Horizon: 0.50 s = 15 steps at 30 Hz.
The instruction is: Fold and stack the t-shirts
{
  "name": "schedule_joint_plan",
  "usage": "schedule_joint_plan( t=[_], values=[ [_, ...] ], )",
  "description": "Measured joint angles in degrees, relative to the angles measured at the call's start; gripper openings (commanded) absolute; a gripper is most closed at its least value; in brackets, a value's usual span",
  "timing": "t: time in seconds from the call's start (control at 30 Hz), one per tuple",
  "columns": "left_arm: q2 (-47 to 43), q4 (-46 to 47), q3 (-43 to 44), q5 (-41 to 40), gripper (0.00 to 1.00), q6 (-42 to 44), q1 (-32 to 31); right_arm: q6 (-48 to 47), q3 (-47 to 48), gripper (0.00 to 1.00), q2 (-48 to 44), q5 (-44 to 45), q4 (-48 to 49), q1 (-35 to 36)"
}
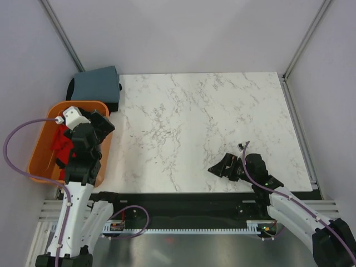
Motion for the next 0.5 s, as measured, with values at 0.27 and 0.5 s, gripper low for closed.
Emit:
schedule_joint_plan(
  t=[0.27, 0.5],
  values=[
    [-6.0, 4.2, -2.6, 6.3, 1.00, 3.5, 0.2, 0.0, 0.0, 0.98, 0.2, 0.0, 0.2, 0.0],
    [15.2, -2.2, 5.6, 9.0, 1.00, -1.6, 14.5, 0.0, -0.1, 0.98, -0.3, 0.0, 0.1, 0.0]
  ],
)
